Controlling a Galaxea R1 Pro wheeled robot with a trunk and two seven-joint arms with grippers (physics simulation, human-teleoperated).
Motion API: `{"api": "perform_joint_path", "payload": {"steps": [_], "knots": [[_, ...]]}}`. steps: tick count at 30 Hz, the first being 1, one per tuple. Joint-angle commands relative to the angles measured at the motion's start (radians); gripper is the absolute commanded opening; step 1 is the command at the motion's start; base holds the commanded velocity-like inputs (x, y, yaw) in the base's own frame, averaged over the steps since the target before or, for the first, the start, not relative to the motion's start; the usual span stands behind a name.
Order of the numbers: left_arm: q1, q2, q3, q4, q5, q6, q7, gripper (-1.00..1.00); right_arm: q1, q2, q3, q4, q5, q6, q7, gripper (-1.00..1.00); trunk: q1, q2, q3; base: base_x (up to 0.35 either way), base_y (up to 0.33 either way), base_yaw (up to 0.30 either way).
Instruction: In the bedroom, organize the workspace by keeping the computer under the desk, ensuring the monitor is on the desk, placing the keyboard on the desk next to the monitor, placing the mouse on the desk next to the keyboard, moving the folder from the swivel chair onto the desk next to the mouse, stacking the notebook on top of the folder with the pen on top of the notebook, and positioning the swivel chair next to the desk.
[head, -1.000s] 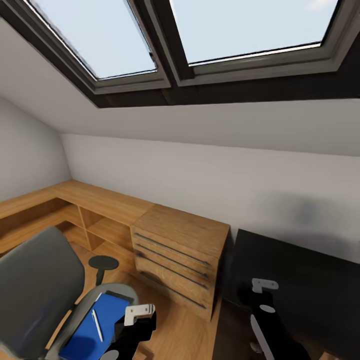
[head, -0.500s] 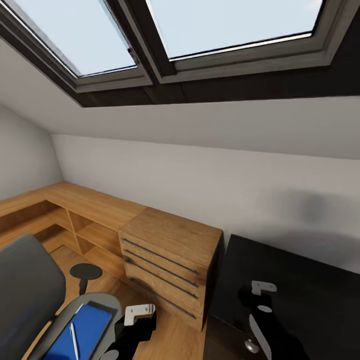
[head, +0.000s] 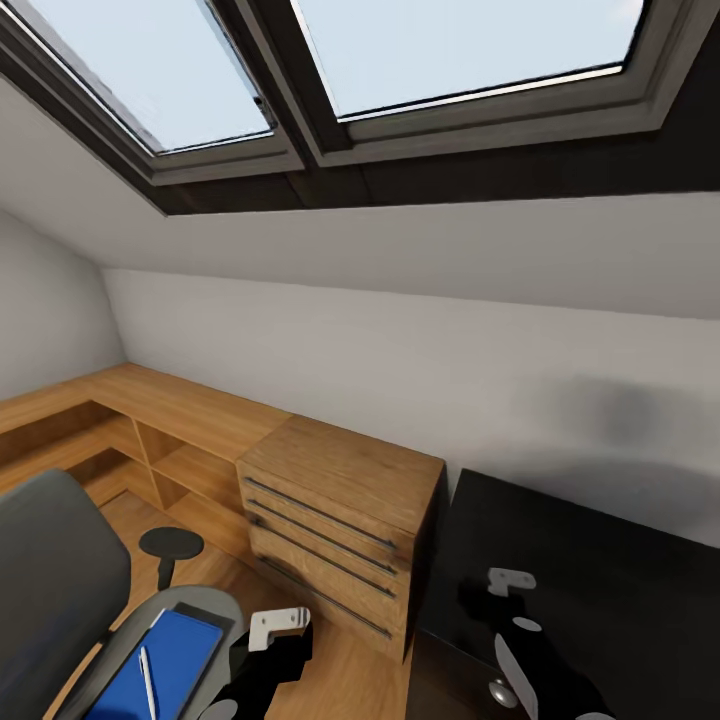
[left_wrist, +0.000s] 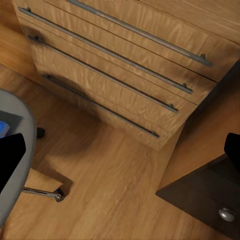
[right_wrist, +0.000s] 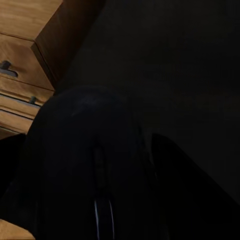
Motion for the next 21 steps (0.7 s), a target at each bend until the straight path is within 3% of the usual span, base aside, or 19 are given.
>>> {"api": "perform_joint_path", "payload": {"steps": [1,15,21], "knots": [[0.0,0.0,-0.001,-0.002,0.01,0.002,0.008,1.0,0.0,0.0,0.002,-0.001,-0.014,0.004,0.005,-1.0,0.0,-0.001,0.0,0.0,0.0,0.0],[0.0,0.005,0.002,-0.058,0.018,0.002,0.008,1.0,0.0,0.03,0.009,0.033,-0.012,-0.017,0.035,-1.0,0.0,-0.001,0.0,0.0,0.0,0.0],[0.012,0.006,0.003,-0.113,0.091,0.002,0.013,1.0,0.0,0.037,0.014,0.042,-0.009,-0.025,0.035,-1.0,0.0,-0.001,0.0,0.0,0.0,0.0]]}}
